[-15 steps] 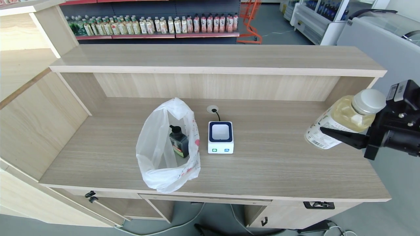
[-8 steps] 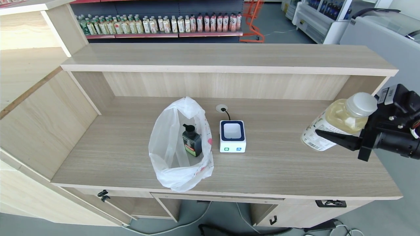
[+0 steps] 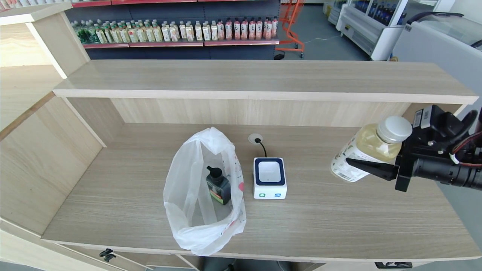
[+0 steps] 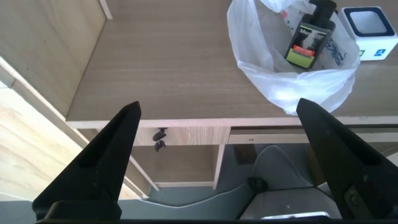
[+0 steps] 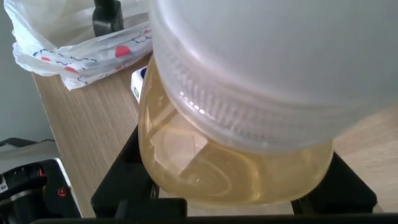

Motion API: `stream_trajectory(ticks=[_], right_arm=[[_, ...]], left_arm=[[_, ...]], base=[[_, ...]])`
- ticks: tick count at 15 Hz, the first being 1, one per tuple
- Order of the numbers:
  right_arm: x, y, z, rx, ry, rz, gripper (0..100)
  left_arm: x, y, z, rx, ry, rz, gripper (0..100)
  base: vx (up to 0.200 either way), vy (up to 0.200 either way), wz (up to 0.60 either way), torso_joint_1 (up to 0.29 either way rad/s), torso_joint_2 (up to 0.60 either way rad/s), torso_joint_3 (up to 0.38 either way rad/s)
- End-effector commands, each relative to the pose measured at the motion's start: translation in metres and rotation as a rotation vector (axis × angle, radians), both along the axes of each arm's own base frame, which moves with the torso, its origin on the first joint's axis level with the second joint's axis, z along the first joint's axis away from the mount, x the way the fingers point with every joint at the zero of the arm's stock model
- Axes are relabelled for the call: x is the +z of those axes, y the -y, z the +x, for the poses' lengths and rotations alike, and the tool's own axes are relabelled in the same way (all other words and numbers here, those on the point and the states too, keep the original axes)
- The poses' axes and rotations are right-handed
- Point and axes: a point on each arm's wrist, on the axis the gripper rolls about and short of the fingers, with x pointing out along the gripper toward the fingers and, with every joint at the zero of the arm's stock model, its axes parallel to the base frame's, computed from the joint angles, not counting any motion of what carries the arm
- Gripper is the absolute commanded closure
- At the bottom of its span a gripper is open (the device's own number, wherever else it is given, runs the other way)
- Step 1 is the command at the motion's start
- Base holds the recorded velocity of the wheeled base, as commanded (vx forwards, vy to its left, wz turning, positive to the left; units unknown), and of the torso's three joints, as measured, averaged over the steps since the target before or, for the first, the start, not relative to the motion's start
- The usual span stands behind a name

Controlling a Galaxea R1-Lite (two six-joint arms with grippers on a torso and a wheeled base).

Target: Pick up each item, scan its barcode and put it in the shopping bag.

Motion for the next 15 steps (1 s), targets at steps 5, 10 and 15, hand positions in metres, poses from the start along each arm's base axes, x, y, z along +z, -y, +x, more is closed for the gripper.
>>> stream_trajectory(ticks=[5, 10, 15], right_arm=[[-0.016, -0.028, 0.006, 0.114, -0.047, -0.015, 100], [-0.039, -0.047, 0.037, 0.220, 0.135, -0.091, 100], [-0.080, -0.055, 0.062, 0.402, 0.259, -0.117, 100]], left_arm=[[0.000, 0.000, 0.000, 0.001, -0.003, -0.001, 0], [0.000, 0.000, 0.000, 0.001, -0.003, -0.001, 0], [0.000, 0.000, 0.000, 0.001, -0.003, -0.001, 0]], base=[[0.000, 0.000, 0.00, 0.000, 0.00, 0.000], [0.000, 0.000, 0.00, 0.000, 0.00, 0.000], [0.000, 0.000, 0.00, 0.000, 0.00, 0.000]])
